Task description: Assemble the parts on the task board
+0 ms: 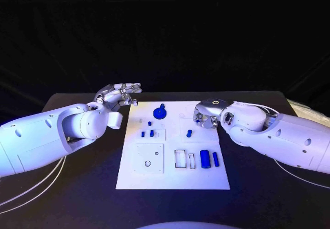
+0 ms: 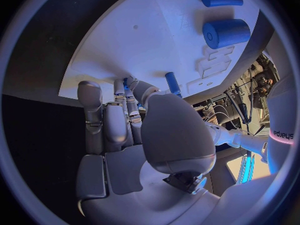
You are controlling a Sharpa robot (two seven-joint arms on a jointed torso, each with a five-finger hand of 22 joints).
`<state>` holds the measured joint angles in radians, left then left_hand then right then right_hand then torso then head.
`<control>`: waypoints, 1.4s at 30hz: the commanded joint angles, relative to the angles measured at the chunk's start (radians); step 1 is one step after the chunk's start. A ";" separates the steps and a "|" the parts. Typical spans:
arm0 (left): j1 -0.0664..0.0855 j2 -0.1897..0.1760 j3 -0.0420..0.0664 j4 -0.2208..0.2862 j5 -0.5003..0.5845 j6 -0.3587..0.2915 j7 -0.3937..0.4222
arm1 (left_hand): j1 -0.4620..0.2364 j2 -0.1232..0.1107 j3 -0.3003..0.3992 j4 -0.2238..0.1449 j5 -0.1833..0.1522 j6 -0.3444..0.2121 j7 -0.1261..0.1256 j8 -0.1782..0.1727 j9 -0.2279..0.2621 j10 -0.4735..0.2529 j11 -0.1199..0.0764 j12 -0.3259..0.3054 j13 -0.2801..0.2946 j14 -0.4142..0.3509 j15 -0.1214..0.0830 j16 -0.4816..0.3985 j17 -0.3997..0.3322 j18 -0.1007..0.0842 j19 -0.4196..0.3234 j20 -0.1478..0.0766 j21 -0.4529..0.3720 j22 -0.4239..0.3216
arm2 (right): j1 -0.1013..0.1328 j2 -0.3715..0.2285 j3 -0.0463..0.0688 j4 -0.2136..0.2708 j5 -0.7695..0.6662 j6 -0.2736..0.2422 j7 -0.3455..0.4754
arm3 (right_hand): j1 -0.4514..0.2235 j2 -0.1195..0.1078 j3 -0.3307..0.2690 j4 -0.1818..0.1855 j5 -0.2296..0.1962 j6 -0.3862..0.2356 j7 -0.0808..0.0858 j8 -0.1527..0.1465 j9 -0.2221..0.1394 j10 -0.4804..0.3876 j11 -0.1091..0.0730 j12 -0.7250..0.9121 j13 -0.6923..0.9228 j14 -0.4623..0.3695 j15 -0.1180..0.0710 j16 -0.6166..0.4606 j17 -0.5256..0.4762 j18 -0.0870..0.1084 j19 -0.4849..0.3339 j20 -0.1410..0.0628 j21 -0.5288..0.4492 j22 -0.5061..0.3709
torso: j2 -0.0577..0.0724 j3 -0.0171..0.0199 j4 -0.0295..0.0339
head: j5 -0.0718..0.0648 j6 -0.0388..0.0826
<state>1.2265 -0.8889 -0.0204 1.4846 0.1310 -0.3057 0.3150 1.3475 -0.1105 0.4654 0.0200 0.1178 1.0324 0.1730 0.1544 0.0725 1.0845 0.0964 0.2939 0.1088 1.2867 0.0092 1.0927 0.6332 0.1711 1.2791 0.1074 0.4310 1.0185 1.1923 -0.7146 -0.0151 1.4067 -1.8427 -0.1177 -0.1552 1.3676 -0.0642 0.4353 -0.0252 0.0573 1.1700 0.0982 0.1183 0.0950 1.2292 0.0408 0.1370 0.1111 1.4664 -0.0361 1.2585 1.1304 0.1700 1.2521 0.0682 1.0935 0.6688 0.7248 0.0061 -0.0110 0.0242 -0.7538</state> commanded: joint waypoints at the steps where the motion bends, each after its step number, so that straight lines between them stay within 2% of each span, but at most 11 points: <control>1: 0.000 0.001 0.001 0.003 -0.002 -0.002 0.009 | 0.008 0.003 -0.004 -0.005 -0.006 -0.010 0.002 0.006 -0.001 -0.010 0.002 0.005 0.001 -0.005 0.002 -0.006 -0.002 0.010 0.001 0.000 -0.004 -0.002 | -0.012 -0.002 -0.008 0.009 -0.038 -0.024 -0.028 | 0.004 0.013 0.009 -0.003 -0.006 0.003 0.004 0.000 0.000 0.003 -0.001 -0.003 -0.002 0.044 -0.004 0.001 -0.001 -0.018 0.006 0.000 0.006 0.003 | 0.000 0.0001 -0.0006 | 0.000 0.000; 4: 0.000 0.001 0.001 0.001 -0.002 -0.004 0.008 | 0.008 0.004 -0.006 -0.006 -0.006 -0.013 0.003 0.006 -0.001 -0.014 0.003 0.006 0.000 -0.005 0.002 -0.006 -0.002 0.010 0.001 0.001 -0.005 -0.003 | -0.012 -0.013 -0.006 0.027 -0.033 -0.059 -0.031 | 0.005 0.014 0.013 -0.005 -0.006 0.001 0.005 -0.002 0.000 0.003 -0.001 -0.006 -0.004 0.044 -0.003 0.002 0.000 -0.019 0.007 0.000 0.008 0.006 | -0.001 0.0008 -0.0002 | 0.000 -0.001; 9: 0.000 0.002 0.001 0.000 -0.002 -0.006 0.005 | 0.007 0.005 -0.010 -0.006 -0.007 -0.021 0.006 0.008 -0.002 -0.024 0.006 0.008 0.000 -0.006 0.004 -0.006 -0.006 0.009 0.002 0.002 -0.007 -0.006 | -0.009 -0.041 0.002 0.065 -0.021 -0.110 -0.035 | 0.006 0.013 0.016 -0.008 -0.007 0.001 0.005 -0.003 0.000 0.002 -0.001 -0.009 -0.006 0.044 -0.003 0.003 0.000 -0.020 0.009 0.000 0.012 0.012 | -0.002 -0.0003 -0.0011 | -0.001 0.000; 17: 0.000 0.002 0.001 -0.003 -0.002 -0.008 0.001 | 0.006 0.007 -0.017 -0.007 -0.009 -0.032 0.009 0.010 -0.003 -0.037 0.010 0.012 -0.001 -0.008 0.007 -0.007 -0.011 0.009 0.003 0.004 -0.010 -0.009 | 0.003 -0.077 0.013 0.113 0.017 -0.134 -0.036 | 0.007 0.012 0.018 -0.010 -0.007 0.000 0.005 -0.004 0.000 0.002 -0.001 -0.012 -0.008 0.044 -0.003 0.004 0.001 -0.021 0.010 0.000 0.013 0.015 | -0.001 0.0006 -0.0013 | -0.003 0.003; 26: 0.000 0.003 0.001 -0.002 -0.002 -0.022 0.004 | 0.007 0.008 -0.025 -0.011 -0.010 -0.052 0.016 0.013 -0.003 -0.063 0.017 0.019 -0.003 -0.011 0.012 -0.004 -0.013 0.008 0.003 0.008 -0.014 -0.014 | 0.008 -0.097 0.015 0.181 0.049 -0.159 -0.022 | 0.002 0.008 0.023 -0.012 -0.006 -0.004 0.008 -0.008 -0.001 -0.001 0.002 -0.020 -0.014 0.045 0.001 0.007 0.002 -0.024 0.015 0.002 0.022 0.029 | 0.000 0.0000 0.0010 | 0.003 0.002; 31: 0.000 0.006 0.001 -0.002 -0.002 -0.022 0.004 | 0.008 0.009 -0.026 -0.011 -0.009 -0.054 0.017 0.014 -0.003 -0.065 0.017 0.020 -0.003 -0.011 0.013 -0.003 -0.013 0.008 0.003 0.008 -0.015 -0.014 | 0.007 -0.083 0.015 0.216 0.086 -0.167 -0.008 | 0.001 0.009 0.025 -0.012 -0.005 -0.005 0.010 -0.010 -0.001 -0.001 0.004 -0.022 -0.015 0.045 0.002 0.008 0.003 -0.024 0.016 0.003 0.024 0.032 | 0.000 -0.0011 0.0018 | 0.014 0.002; 35: 0.000 0.010 0.001 0.000 -0.002 -0.014 0.006 | 0.005 0.010 -0.030 -0.010 -0.010 -0.060 0.019 0.017 -0.003 -0.072 0.019 0.025 -0.003 -0.013 0.015 -0.003 -0.017 0.008 0.003 0.009 -0.016 -0.016 | 0.000 -0.064 0.015 0.255 0.106 -0.159 -0.001 | 0.001 0.009 0.029 -0.013 -0.004 -0.006 0.012 -0.011 -0.001 -0.001 0.006 -0.024 -0.017 0.044 0.003 0.007 0.000 -0.024 0.017 0.004 0.024 0.032 | 0.000 -0.0022 0.0040 | 0.035 -0.007; 42: 0.000 0.018 0.001 0.001 -0.003 -0.005 0.013 | -0.001 0.009 -0.037 -0.007 -0.010 -0.067 0.021 0.021 -0.002 -0.079 0.022 0.030 -0.003 -0.016 0.017 -0.003 -0.019 0.007 0.002 0.011 -0.018 -0.018 | -0.033 -0.019 0.007 0.288 0.123 -0.136 0.013 | 0.002 0.009 0.032 -0.015 -0.004 -0.007 0.015 -0.013 -0.001 0.000 0.008 -0.026 -0.019 0.044 0.005 0.006 -0.002 -0.024 0.017 0.005 0.024 0.031 | 0.000 -0.0019 -0.0014 | 0.063 -0.016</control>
<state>1.2260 -0.8742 -0.0202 1.4833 0.1304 -0.3255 0.3145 1.3512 -0.1067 0.4342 0.0125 0.1119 0.9709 0.1937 0.1702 0.0703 1.0112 0.1160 0.3191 0.1069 1.2724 0.0235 1.0888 0.6150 0.1710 1.2829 0.1110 0.4161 1.0017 1.1642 -0.7391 -0.0076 1.6922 -1.7416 -0.2672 -0.1619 1.3741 -0.0582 0.4627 -0.0414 0.0505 1.1627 0.1046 0.1096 0.0941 1.2286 0.0446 0.1142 0.0930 1.4665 -0.0362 1.2617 1.1293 0.1544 1.2628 0.0718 1.1112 0.7002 0.7247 0.0040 -0.0095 0.0766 -0.7659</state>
